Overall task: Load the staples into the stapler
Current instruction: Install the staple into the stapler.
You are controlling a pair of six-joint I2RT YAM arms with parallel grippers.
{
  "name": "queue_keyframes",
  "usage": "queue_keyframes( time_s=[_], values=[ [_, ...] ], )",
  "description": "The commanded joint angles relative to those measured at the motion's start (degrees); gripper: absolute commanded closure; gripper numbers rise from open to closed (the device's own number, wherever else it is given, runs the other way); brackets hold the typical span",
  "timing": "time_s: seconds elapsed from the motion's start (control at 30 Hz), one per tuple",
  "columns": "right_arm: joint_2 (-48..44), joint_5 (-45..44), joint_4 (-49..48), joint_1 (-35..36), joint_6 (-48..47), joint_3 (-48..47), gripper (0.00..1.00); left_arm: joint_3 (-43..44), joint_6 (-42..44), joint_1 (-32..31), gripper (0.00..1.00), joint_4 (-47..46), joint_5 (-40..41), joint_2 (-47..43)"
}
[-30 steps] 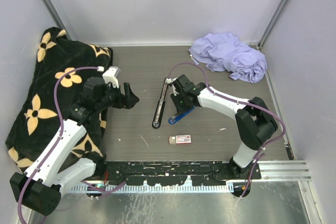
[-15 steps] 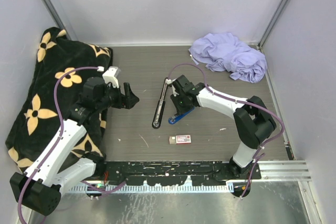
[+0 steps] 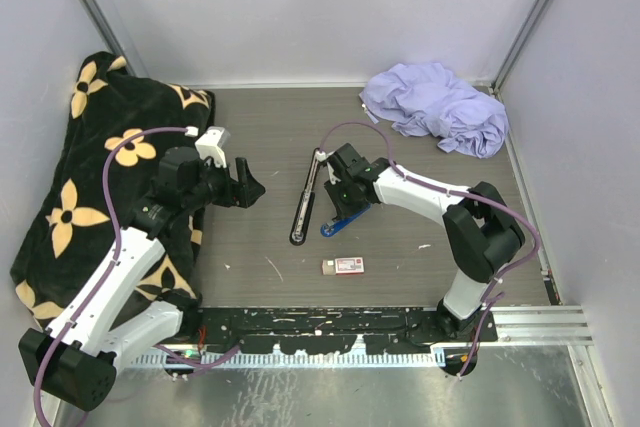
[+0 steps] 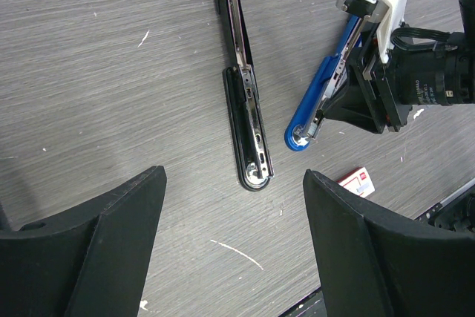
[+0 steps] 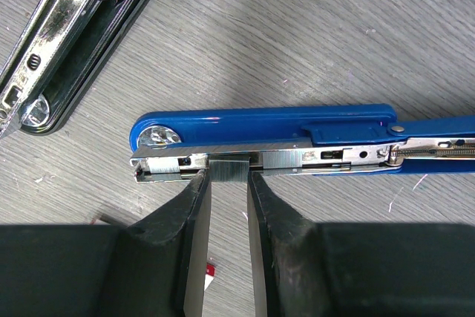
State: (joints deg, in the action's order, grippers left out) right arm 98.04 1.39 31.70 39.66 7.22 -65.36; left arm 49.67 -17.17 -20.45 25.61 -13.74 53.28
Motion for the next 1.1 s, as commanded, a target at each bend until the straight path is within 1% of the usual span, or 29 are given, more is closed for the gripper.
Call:
queue_keyframes(
  time_s=[0.0, 0.5, 1.07],
  values=[
    [0.11, 0.19, -1.38, -0.11, -0.29, -2.4, 0.73, 0.76, 0.26, 0.32, 0.23, -1.52, -0.71, -0.3],
    [-1.27, 0.77, 0.16, -0.15, 0.2, -4.5, 0.73, 0.76, 0.29, 0.31, 0.23, -1.52, -0.75, -0.39],
    [-0.48, 1.24, -0.7, -0.27, 0.45, -2.42, 0.73, 0.73, 0.29, 0.3, 0.23, -1.52, -0.62, -0.31]
  ],
)
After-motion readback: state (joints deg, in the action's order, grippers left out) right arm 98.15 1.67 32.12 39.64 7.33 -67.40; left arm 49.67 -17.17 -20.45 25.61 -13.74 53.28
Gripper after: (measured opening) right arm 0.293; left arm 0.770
